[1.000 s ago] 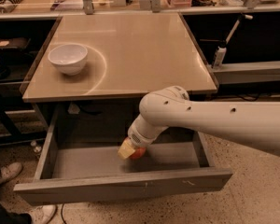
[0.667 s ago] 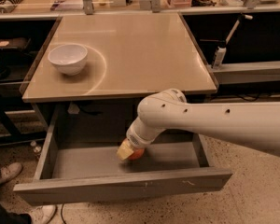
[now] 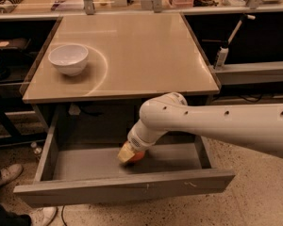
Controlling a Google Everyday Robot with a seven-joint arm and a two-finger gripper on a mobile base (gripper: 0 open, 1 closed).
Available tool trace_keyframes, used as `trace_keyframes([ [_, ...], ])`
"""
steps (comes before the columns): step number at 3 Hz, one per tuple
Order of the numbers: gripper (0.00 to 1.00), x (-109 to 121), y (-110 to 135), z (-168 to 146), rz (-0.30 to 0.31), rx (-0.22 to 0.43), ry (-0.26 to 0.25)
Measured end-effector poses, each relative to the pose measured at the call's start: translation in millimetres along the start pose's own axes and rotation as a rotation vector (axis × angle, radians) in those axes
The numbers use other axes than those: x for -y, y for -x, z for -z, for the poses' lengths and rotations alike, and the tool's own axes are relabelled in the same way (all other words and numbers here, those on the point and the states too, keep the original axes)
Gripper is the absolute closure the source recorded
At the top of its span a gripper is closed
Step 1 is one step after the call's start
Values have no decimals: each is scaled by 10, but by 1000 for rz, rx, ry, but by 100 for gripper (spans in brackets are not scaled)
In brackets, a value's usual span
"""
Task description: Place apple into top drawer
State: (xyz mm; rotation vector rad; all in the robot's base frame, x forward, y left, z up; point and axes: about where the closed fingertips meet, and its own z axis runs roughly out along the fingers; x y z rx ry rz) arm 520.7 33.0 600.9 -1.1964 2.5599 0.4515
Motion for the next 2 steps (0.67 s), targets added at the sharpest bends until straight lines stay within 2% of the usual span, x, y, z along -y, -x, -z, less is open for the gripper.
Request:
trace_keyframes([
  [2,36,0,0,0,0,0,0],
])
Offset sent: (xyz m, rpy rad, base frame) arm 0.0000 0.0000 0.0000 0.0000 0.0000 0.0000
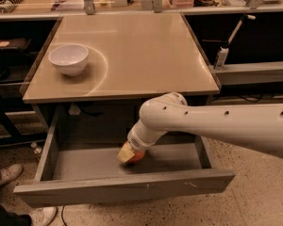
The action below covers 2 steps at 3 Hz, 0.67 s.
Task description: Place apple into top drawer
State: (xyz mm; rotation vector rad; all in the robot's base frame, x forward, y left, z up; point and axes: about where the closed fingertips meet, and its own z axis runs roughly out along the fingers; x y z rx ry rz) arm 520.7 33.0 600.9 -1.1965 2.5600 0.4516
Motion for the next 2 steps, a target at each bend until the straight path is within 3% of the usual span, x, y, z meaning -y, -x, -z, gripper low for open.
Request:
trace_keyframes([
  [1,13,0,0,0,0,0,0],
  [2,0,0,0,0,0,0,0],
])
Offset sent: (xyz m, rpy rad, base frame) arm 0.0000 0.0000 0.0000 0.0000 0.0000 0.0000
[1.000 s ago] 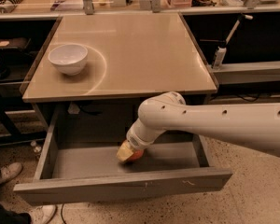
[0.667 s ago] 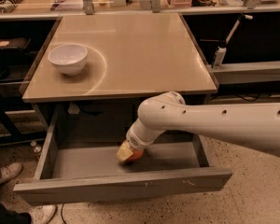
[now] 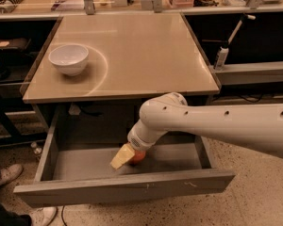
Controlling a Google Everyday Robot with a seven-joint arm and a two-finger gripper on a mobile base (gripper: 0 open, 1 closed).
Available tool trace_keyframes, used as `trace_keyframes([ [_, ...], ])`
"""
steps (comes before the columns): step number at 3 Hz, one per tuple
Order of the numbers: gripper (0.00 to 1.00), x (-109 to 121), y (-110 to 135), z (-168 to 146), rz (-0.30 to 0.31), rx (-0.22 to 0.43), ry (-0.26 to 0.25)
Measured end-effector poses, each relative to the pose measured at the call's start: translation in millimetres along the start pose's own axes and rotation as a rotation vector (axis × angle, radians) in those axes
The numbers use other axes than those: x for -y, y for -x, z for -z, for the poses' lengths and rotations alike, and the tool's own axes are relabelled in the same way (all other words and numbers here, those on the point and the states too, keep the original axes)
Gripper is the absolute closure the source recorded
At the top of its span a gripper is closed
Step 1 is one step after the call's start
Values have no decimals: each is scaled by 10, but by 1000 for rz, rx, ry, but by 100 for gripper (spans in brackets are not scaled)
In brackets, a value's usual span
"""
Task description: Place apple into top drawer
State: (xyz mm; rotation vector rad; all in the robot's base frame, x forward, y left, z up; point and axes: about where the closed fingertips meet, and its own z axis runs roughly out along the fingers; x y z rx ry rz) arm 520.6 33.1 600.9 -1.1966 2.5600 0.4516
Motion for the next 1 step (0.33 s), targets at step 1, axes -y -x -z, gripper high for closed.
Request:
trace_keyframes([
  [1,0,0,0,0,0,0,0],
])
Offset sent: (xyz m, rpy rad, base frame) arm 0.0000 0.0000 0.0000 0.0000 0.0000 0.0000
